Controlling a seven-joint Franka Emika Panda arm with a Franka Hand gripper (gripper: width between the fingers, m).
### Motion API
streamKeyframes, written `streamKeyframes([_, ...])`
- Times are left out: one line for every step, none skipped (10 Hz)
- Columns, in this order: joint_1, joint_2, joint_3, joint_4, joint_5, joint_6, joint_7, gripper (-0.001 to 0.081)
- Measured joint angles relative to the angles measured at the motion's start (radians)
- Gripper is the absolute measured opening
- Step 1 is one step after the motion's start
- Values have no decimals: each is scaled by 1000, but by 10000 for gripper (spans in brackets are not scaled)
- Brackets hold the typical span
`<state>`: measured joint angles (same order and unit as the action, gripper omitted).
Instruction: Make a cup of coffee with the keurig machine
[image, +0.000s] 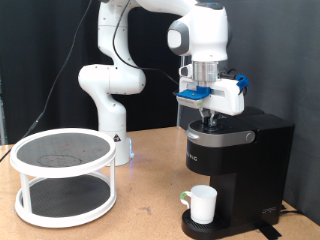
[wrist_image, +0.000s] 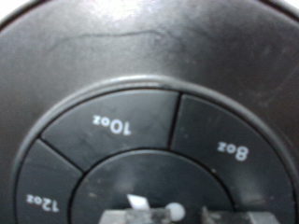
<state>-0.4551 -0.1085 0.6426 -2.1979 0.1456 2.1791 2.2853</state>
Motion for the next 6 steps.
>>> streamKeyframes([-2,10,-1,11,0,-12,3,0])
streamKeyframes([-4,22,-2,25,0,-33,4,0])
streamKeyframes([-5,41,-5,47,1,-69,3,0])
streamKeyframes([-7,64,-7,76,6,-110,-3,0])
streamKeyframes([-9,88,-11,106,13,-154,-21,0])
streamKeyframes([-11,116,-16,139,22,-206,-46,0])
